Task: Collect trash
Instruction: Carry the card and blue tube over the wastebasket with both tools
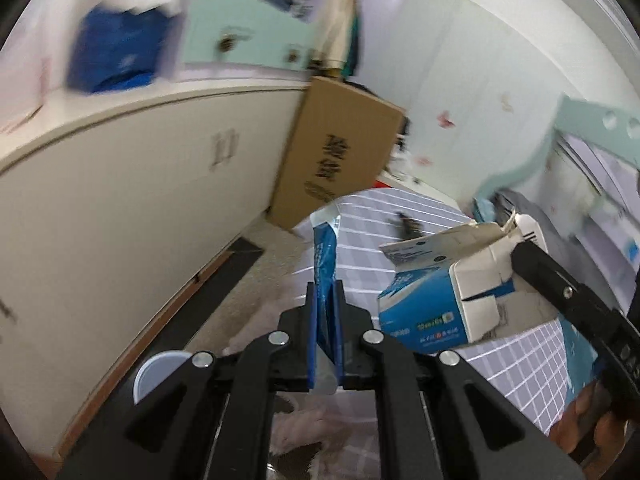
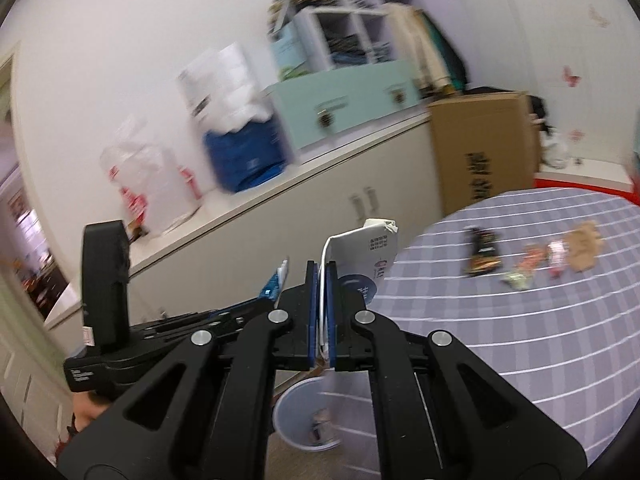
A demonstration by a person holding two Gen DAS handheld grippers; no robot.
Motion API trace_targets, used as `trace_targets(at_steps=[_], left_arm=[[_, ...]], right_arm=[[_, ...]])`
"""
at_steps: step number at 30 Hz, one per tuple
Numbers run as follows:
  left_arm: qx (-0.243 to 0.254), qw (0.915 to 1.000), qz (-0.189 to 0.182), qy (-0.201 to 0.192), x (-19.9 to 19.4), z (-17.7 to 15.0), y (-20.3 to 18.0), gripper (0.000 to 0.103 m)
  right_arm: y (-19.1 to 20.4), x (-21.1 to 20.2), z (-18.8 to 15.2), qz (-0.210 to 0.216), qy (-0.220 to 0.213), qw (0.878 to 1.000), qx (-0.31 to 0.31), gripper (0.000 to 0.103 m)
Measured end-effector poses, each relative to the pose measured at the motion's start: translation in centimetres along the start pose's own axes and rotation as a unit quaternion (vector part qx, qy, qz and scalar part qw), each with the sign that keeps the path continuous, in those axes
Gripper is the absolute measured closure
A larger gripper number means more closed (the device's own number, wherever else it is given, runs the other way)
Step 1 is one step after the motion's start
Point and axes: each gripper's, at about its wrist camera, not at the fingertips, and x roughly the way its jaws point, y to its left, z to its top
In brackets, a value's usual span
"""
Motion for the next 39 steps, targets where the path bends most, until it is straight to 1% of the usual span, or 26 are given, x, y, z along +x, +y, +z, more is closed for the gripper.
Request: trace_targets(at_steps=[3, 6, 9, 11, 14, 21, 24, 26, 28, 29, 30, 31, 32, 33, 36, 39], left_arm=[[-0.030, 0.9995, 0.013, 0.001, -1.0, -0.9, 3.7, 0.096], [-0.058, 0.9976, 0.036, 0.009, -1.1, -2.3, 7.6, 0.096], [-0.084, 0.9949, 0.050, 0.023, -0.5, -3.6, 10.9, 0.096], [-0.096, 0.9925, 0.066, 0.036, 0.3, -4.7, 13.0, 0.096], [-0.124, 0.9875, 0.075, 0.061, 1.9, -6.5, 16.2, 0.096], [-0.164, 0.9749, 0.091, 0.120, 6.0, -10.2, 21.4, 0.096], [-0.175, 0.9704, 0.095, 0.136, 7.2, -11.5, 22.8, 0.096], [-0.181, 0.9682, 0.096, 0.143, 7.7, -11.9, 23.6, 0.096], [-0.184, 0.9668, 0.100, 0.147, 8.0, -12.2, 24.2, 0.096], [-0.184, 0.9664, 0.101, 0.149, 8.2, -12.3, 24.5, 0.096], [-0.184, 0.9660, 0.102, 0.151, 8.3, -12.4, 24.7, 0.096], [-0.183, 0.9653, 0.106, 0.153, 8.5, -12.4, 24.9, 0.096], [-0.180, 0.9651, 0.111, 0.155, 8.7, -12.4, 25.0, 0.096], [-0.177, 0.9649, 0.115, 0.157, 9.0, -12.5, 25.0, 0.096], [-0.172, 0.9646, 0.119, 0.161, 9.3, -12.6, 25.0, 0.096], [-0.164, 0.9646, 0.125, 0.165, 9.8, -12.6, 24.7, 0.096]], right_arm=[[3.4, 2.4, -0.9, 0.024, 0.023, 0.999, -0.017, 0.099], [6.4, 5.4, -2.5, 0.043, 0.053, 0.997, -0.031, 0.099], [8.0, 8.5, -4.2, 0.053, 0.084, 0.994, -0.038, 0.099], [8.8, 10.5, -5.6, 0.055, 0.106, 0.992, -0.042, 0.099], [9.4, 13.7, -7.7, 0.049, 0.139, 0.988, -0.045, 0.099], [9.7, 20.4, -12.4, 0.032, 0.212, 0.976, -0.047, 0.099], [9.9, 22.7, -13.9, 0.026, 0.232, 0.971, -0.048, 0.099], [10.1, 24.0, -14.5, 0.025, 0.238, 0.970, -0.050, 0.099], [10.3, 25.3, -15.0, 0.029, 0.238, 0.970, -0.049, 0.095], [10.3, 26.0, -15.2, 0.030, 0.240, 0.969, -0.052, 0.091], [10.3, 26.6, -15.5, 0.028, 0.242, 0.968, -0.053, 0.078], [10.0, 27.3, -15.9, 0.019, 0.246, 0.968, -0.051, 0.068], [9.8, 27.6, -16.1, 0.013, 0.247, 0.968, -0.045, 0.044], [9.4, 27.8, -16.3, 0.007, 0.243, 0.969, -0.036, 0.043], [9.0, 28.2, -16.6, 0.001, 0.250, 0.968, -0.032, 0.043], [9.0, 27.7, -17.0, -0.014, 0.249, 0.967, -0.046, 0.043]])
